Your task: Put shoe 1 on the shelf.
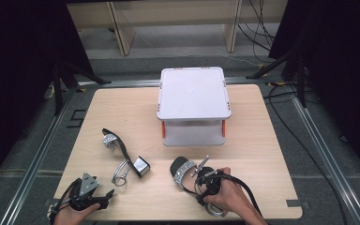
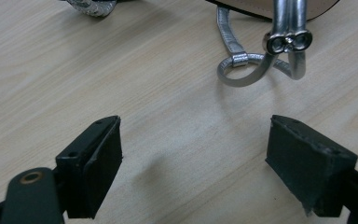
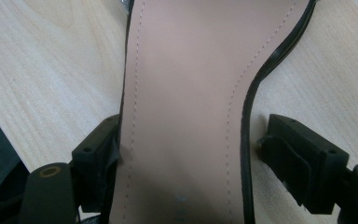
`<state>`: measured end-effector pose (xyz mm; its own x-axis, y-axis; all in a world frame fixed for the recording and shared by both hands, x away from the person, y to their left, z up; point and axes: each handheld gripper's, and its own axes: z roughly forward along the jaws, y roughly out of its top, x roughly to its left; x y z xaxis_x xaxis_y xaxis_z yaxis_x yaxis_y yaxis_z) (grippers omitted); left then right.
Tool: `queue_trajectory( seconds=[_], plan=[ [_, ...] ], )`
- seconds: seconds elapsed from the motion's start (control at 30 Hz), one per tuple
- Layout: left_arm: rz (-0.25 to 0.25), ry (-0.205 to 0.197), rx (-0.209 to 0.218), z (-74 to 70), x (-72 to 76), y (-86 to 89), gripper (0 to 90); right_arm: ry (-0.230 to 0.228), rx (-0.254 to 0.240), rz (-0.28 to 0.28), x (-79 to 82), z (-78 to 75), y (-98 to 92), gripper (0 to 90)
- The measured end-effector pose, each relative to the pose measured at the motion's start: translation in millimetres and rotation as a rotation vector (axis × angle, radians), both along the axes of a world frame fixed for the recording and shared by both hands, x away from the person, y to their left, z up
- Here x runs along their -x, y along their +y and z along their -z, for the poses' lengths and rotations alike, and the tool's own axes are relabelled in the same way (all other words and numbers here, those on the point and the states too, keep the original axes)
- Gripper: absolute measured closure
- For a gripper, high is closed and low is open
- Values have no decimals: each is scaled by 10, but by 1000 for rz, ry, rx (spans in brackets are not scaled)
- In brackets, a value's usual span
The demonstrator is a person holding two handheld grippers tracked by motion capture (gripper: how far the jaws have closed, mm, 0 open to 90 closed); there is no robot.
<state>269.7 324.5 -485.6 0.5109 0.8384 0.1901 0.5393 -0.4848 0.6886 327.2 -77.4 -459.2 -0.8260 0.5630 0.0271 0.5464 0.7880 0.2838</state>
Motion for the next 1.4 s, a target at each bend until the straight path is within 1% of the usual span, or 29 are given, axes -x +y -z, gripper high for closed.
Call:
queue_trajectory(
  seconds=[0.07,0.2,0.23,0.27,0.3,0.37,0.4,0.47,0.53,0.57,0.6,0.63,0.7,0.77,0.8,0.83,0.87,0.9,0.93,1.03,1.07,1.13,1.17,1.23,1.27,1.3,1.33,1.37,1.4],
  plan=[
    [2,-1,-2,-3,3,-1,178,-11,20,7,22,4,22,239],
    [1,0,1,-3,0,-2,178,-11,21,5,26,1,20,261],
    [3,0,0,-1,0,-2,178,-18,16,-15,22,0,17,290],
    [-1,5,6,0,6,-4,178,-15,16,-15,41,-10,28,333],
    [9,-1,-5,-3,-2,6,178,-11,10,-21,60,-22,35,389],
    [7,-1,-9,-6,2,8,178,-18,0,-43,76,-33,37,416],
    [0,0,10,0,12,-5,178,-19,-8,-35,84,-30,30,417],
    [12,-12,-1,-5,7,-1,178,-19,-29,-37,68,-27,8,419],
    [5,-11,1,-4,10,-2,178,-12,-38,-25,63,-43,-11,423],
    [5,-11,1,-4,10,-2,178,-17,-51,-34,50,-49,-26,427],
    [-3,-12,34,8,17,-15,179,-26,-63,-31,41,-56,-39,430],
    [-3,-12,34,8,17,-15,179,-29,-71,-17,39,-64,-47,431],
    [-5,-11,29,4,19,-14,179,-32,-84,-20,27,-68,-51,431],
    [-7,-6,18,5,18,-10,179,-42,-122,-17,5,-124,-62,431],
    [4,-13,4,-3,11,1,179,-37,-138,-18,-1,-151,-67,431],
    [4,-13,4,-3,11,1,178,-37,-138,-18,-1,-151,-67,431],
    [-6,-10,17,3,17,-6,178,-46,-169,-18,-6,-215,-72,431],
    [10,-3,3,-4,10,7,179,-54,-183,-27,-16,-239,-70,431],
    [10,-3,3,-4,10,7,179,-48,-188,-8,-9,-275,-61,431],
    [-6,-6,1,-6,17,6,179,-55,-207,-17,-28,-334,-40,431],
    [-9,-9,7,-1,14,5,178,-66,-215,-32,-55,-399,5,431],
    [-9,-8,9,0,14,5,179,-88,-224,-29,-81,-473,70,431],
    [-7,-9,10,1,12,6,178,-99,-233,-54,-106,-510,107,431],
    [-7,-9,9,0,13,9,178,-101,-258,-62,-145,-610,193,432],
    [-6,-9,10,0,13,8,179,-119,-261,-69,-166,-656,240,432],
    [-5,-8,10,0,12,7,178,-118,-277,-66,-172,-713,293,431],
    [-9,1,18,3,16,3,179,-140,-287,-95,-206,-769,335,432],
    [-9,1,18,3,16,3,179,-140,-287,-95,-206,-769,335,432],
    [-4,-5,20,-2,20,3,178,-133,-340,-78,-237,-877,435,432]
  ],
)
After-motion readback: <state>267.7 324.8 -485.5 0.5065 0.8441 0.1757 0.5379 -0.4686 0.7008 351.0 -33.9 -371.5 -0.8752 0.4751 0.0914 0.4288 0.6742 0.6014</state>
